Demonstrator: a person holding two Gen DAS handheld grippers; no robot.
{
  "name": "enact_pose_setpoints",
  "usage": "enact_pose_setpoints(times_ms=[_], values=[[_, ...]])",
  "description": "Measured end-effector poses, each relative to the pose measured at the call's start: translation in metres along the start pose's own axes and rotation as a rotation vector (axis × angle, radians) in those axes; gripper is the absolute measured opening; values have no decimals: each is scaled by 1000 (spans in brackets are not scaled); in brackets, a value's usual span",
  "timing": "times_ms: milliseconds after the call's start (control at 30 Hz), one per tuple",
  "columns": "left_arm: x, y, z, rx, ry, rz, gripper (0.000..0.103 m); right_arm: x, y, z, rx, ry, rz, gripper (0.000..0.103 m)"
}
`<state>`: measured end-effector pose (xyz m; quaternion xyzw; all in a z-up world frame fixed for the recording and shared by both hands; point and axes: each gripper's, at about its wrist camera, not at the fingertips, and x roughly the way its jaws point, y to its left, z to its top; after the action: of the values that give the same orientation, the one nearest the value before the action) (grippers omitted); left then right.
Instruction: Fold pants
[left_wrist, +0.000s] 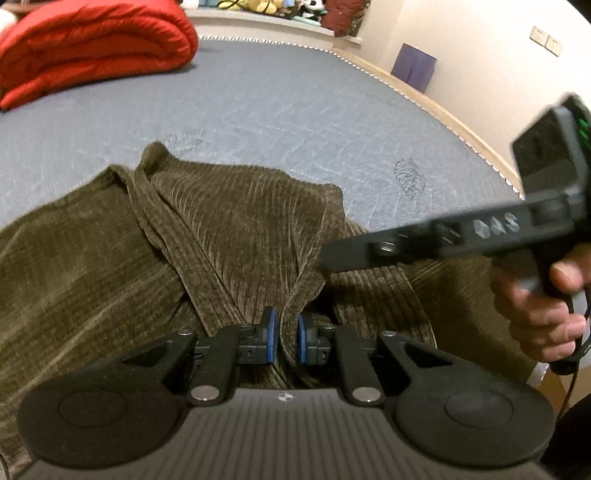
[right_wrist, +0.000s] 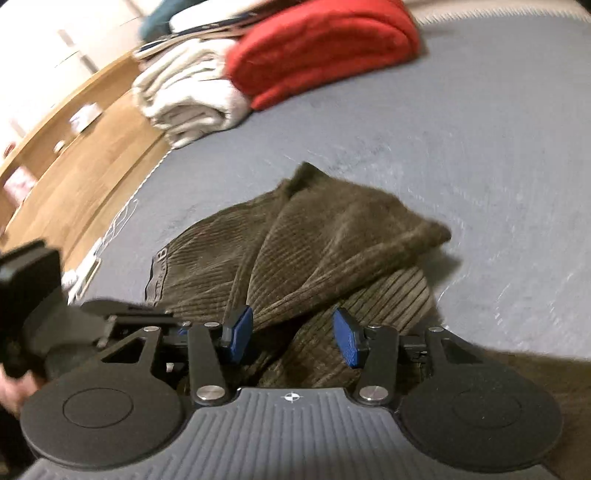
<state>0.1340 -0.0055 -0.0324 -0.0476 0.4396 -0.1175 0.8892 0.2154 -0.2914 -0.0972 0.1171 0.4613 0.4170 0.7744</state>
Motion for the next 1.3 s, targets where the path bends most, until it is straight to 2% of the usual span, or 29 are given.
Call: enact_pose_setpoints(times_ms=[200,500,600,633,700,767,800,833,867,1000,1133,1233,1300], values=[[-14,-19,-3,139,-72,41,9,20,-7,2,159,6,18,52],[-23,-30,-8,221,-132,15,9,39,-13,10,174,1,-11,51],[-22,-27,-7,218,-139,8,9,38,-10,15,155,-41,-22,20],[-22,-26,-7,217,-143,6,9,37,-6,18,129,-61,-30,15],[-24,-24,-5,210,-153,-3,11,35,4,22,64,-91,-40,11],[-27,-21,-1,191,-166,-22,22,33,14,26,9,-119,-36,10],[-30,-19,0,178,-180,-24,40,32,18,28,-12,-132,-22,9],[-34,-17,2,160,-201,-25,52,30,20,31,-26,-147,-13,9],[-38,-13,5,138,-223,-25,54,27,21,34,-38,-169,-6,8],[-55,11,18,-18,-321,-7,54,6,11,55,6,-298,37,8],[-62,31,25,-128,-386,116,54,-19,-4,74,-1,-435,-3,8],[-52,39,27,-163,-369,148,54,-59,-34,87,55,-638,-113,7],[-43,39,27,-163,-344,150,54,-97,-64,85,159,-832,-251,7]])
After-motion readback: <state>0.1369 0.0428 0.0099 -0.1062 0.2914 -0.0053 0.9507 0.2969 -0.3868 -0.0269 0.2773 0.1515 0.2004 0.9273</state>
